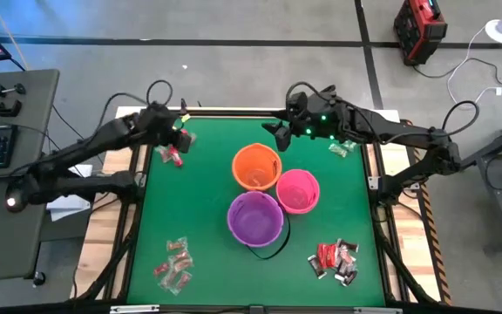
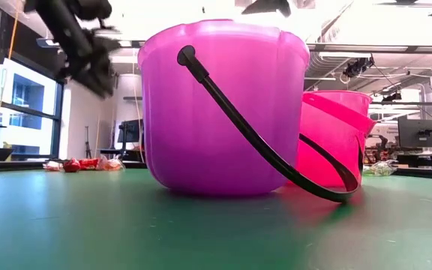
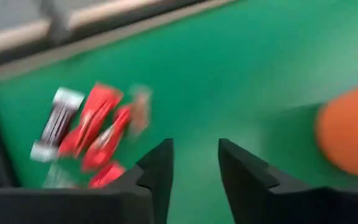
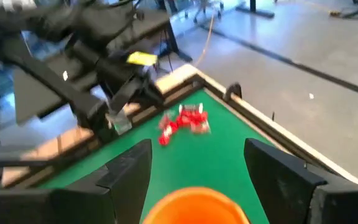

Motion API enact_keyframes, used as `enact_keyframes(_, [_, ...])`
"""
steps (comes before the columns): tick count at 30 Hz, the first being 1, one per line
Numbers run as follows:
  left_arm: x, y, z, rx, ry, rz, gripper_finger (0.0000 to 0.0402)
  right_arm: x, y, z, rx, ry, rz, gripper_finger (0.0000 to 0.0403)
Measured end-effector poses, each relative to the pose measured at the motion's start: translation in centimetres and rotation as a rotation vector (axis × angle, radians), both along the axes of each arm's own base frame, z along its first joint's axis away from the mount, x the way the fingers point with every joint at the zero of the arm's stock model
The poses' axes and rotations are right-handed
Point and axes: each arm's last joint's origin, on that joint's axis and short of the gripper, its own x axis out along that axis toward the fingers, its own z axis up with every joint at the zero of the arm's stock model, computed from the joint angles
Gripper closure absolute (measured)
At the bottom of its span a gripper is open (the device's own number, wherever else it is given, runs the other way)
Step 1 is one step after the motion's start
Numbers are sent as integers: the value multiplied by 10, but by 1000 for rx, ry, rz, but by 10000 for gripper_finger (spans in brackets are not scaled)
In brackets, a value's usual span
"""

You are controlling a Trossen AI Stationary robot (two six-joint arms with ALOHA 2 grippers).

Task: Sort candy by brand, put in halloween buckets
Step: Put the red gummy into the orange bucket

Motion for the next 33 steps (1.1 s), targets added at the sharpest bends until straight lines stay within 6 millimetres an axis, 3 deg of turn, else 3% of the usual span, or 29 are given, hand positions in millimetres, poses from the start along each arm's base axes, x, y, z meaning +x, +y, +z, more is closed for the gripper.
enact_keyframes(5, [-9, 12, -43, -207, 107, 209, 225, -5, 1, -10, 19, 113, 1, 153])
enact_keyframes(10, [-17, 9, -66, -257, 122, 395, 186, -8, 1, -16, -7, 200, 21, 153])
enact_keyframes(15, [-29, 5, -91, -233, 167, 583, 177, -9, -1, -16, -61, 222, 25, 153])
enact_keyframes(19, [-33, 4, -110, -230, 98, 671, 177, -10, -7, -16, -61, 224, 0, 153])
enact_keyframes(22, [-33, 7, -118, -190, 24, 715, 177, -11, -12, -16, -61, 225, -18, 153])
enact_keyframes(33, [-43, 2, -133, -142, 38, 854, 177, -12, -15, -16, -41, 216, -36, 153])
